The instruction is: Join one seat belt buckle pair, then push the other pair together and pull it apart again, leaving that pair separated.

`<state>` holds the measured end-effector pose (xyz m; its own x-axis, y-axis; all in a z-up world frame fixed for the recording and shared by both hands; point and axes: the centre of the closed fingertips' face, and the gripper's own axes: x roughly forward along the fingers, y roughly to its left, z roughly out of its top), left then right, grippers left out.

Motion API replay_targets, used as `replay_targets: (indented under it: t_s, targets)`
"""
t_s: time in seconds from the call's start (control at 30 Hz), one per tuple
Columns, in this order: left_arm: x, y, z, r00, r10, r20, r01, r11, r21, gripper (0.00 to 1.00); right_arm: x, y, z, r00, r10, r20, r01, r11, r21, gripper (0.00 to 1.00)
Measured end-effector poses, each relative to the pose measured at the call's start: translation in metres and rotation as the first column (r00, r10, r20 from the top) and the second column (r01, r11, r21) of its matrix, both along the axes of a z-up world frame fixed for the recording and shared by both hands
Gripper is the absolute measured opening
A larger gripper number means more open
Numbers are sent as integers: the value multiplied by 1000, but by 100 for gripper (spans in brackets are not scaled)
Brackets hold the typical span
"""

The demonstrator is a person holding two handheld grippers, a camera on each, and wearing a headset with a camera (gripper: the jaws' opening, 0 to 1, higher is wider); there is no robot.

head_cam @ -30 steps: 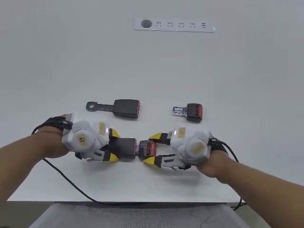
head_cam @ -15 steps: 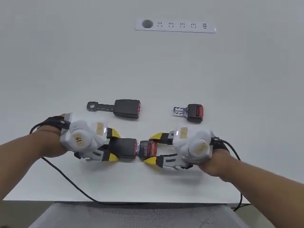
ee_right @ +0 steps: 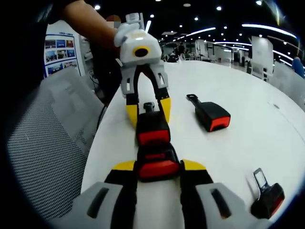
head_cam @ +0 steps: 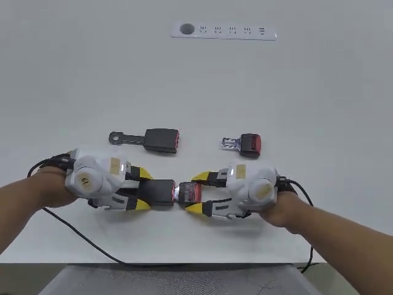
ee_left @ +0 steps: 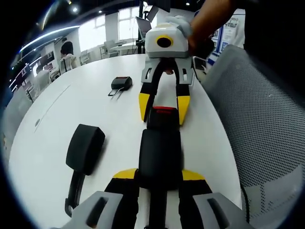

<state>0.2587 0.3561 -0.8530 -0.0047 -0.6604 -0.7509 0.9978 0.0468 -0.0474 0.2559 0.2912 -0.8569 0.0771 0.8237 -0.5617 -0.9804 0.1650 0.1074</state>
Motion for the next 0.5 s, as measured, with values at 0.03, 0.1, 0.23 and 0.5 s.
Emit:
replay_targets:
  t_s: [0.03, 0.1, 0.23, 0.5]
  targets:
    - [-1, 0, 0, 1000, -4, 5, 4, 1000, -3, 32, 0, 0, 0, 1000, 0, -4, 0, 1000, 4, 34]
    - [-1, 1, 0, 1000, 4, -2, -4, 1000, -14, 32, 0, 0, 0, 1000, 1, -4, -1, 1000, 8, 34]
    - [0, 2, -1, 1000, -5, -2, 5, 1000, -20, 32, 0, 0, 0, 1000, -3, -7, 3, 1000, 16, 34]
    - [0, 3, -2, 1000, -19, -1, 19, 999, -27, 32, 0, 2, 0, 1000, -14, -12, 15, 1000, 26, 34]
